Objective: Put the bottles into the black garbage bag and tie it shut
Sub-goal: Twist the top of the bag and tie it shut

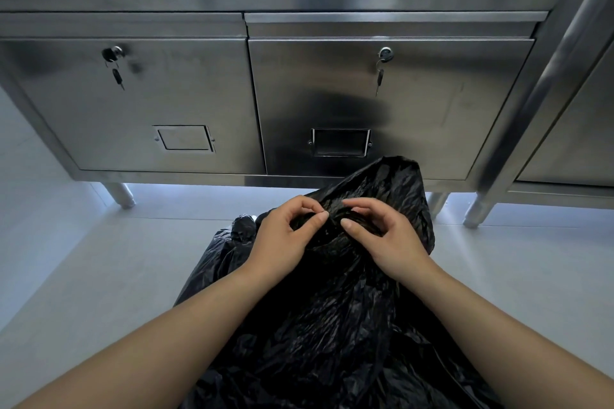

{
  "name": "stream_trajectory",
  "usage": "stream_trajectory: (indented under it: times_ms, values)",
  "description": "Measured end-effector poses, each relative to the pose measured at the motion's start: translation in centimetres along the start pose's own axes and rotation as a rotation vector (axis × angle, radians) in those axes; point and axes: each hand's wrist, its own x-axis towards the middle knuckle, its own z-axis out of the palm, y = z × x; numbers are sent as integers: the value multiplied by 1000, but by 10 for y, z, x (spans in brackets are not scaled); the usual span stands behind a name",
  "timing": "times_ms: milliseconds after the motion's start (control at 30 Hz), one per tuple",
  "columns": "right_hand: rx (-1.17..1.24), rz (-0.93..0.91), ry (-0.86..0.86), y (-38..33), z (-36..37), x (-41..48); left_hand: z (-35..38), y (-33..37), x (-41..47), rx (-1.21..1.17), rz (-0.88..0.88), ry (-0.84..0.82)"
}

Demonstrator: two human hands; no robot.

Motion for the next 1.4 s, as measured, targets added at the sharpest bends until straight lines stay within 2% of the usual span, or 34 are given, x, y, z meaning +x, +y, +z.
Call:
stream_trajectory:
  times_ms: [167,300,400,600,667,767,867,1000,1167,1267,1400]
  values:
    - [-142,-136,37,-9,10,-1,3,4,1,-118,-42,-12]
    - [-105,-107,139,-7,13,1,4,6,0,-160,-65,-49]
    - [-97,-82,154,-6,11,4,-2,7,3,-184,-99,-77]
    - [-96,-60,127,-2,9,5,-13,2,9,-42,-202,-402]
    - [-105,-61,108,0,8,4,-13,0,8,-51,-221,-447]
    - [-111,-61,72,3,8,4,-11,-4,9,-17,-225,-386]
    - [-104,-51,65,8,9,5,-9,-7,12,59,-210,-239]
    - [-37,-23,118,5,7,5,-9,0,16,17,-231,-78]
    - [82,117,184,-4,-5,9,-11,11,19,-212,-238,-149]
    - [108,92,216,-15,-13,20,-9,12,22,-387,-254,-201]
    - [77,34,205,-8,-15,2,-6,10,24,-283,-252,-176]
